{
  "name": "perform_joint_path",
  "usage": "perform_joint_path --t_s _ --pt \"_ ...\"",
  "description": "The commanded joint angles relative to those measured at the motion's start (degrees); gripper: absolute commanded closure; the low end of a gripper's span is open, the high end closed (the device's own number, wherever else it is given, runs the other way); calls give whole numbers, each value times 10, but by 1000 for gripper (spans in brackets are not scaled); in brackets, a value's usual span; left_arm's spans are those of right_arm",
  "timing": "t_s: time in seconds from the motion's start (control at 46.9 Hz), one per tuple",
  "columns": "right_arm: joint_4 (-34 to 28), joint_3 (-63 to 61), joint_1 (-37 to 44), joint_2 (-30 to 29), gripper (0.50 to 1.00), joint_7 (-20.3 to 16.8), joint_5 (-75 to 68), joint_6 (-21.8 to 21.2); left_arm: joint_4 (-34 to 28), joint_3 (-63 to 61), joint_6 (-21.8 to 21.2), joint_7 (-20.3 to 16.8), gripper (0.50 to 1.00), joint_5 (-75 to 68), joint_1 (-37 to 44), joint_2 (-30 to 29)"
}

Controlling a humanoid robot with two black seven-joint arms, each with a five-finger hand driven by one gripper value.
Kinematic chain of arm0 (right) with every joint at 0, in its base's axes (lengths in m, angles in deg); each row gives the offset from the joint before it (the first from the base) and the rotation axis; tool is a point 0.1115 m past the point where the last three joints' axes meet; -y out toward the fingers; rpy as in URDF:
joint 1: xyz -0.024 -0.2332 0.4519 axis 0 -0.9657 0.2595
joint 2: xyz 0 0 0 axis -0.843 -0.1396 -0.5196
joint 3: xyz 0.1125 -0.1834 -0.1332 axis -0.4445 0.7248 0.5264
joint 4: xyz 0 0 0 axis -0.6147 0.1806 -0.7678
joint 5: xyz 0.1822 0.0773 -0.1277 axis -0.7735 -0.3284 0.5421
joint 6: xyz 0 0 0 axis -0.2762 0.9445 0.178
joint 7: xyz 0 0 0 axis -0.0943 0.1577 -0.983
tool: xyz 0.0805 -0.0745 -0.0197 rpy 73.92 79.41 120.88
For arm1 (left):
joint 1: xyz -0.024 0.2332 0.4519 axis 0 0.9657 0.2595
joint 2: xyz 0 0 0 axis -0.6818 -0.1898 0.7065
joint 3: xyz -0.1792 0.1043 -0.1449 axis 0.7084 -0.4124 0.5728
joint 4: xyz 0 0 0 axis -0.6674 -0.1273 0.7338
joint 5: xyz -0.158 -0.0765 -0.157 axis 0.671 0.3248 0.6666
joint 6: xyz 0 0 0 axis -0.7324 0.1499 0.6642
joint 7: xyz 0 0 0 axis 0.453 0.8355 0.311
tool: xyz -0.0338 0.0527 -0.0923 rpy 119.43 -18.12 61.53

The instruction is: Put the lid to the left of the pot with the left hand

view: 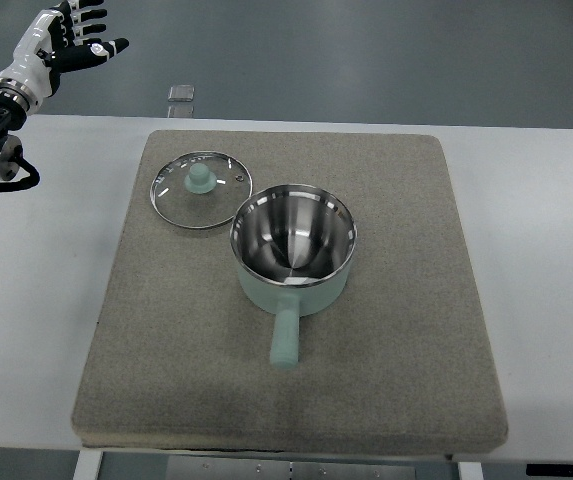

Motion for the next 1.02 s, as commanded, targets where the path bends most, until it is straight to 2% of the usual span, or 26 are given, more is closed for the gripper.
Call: perform_joint_path --t_s 0.0,0.085,0.32,0.491,1.003 --pt "0 0 0 0 579 0 0 0 2 1 2 -2 660 22 21 35" --pt "0 0 1 0 579 0 0 -1 -2 2 -2 -2 660 47 33 57" --pt "0 0 0 0 579 0 0 0 -1 2 -17 -2 660 146 33 62" --pt "0 0 0 0 579 0 0 0 -2 2 -44 -2 658 151 35 69" --pt "0 2 2 0 579 0 6 -2 -1 2 -44 -2 651 151 35 69"
